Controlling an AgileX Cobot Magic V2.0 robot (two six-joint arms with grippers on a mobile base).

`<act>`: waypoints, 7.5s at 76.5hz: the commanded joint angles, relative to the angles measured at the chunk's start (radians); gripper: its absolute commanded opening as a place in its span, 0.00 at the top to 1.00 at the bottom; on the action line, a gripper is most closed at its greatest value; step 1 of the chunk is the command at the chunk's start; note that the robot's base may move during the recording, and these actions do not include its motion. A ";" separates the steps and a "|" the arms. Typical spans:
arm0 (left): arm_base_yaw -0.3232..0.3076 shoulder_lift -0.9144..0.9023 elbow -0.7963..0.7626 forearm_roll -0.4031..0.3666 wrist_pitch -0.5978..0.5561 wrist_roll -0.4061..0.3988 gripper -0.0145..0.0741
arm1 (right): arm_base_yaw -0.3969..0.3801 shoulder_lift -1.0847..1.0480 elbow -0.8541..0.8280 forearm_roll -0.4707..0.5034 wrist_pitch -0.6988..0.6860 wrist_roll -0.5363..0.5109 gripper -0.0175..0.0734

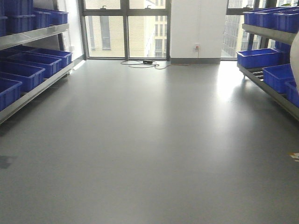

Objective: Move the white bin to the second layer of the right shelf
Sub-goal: 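Drive toward the roller shelf rack with blue crates, then position the base in front of the shelf's second layer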

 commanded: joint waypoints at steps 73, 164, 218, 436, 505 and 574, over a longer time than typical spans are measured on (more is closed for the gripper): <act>-0.001 -0.016 0.037 0.000 -0.087 -0.005 0.74 | -0.005 0.006 -0.031 0.009 -0.086 -0.004 0.75; -0.001 -0.016 0.037 0.000 -0.087 -0.005 0.74 | -0.005 0.006 -0.031 0.009 -0.086 -0.004 0.75; -0.001 -0.016 0.037 0.000 -0.087 -0.005 0.74 | -0.005 0.006 -0.031 0.009 -0.086 -0.004 0.75; -0.001 -0.016 0.037 0.000 -0.087 -0.005 0.74 | -0.004 0.006 -0.031 0.009 -0.086 -0.004 0.75; -0.001 -0.016 0.037 0.000 -0.087 -0.005 0.74 | -0.004 0.006 -0.031 0.009 -0.086 -0.004 0.75; -0.001 -0.016 0.037 0.000 -0.087 -0.005 0.74 | -0.004 0.006 -0.031 0.009 -0.086 -0.004 0.75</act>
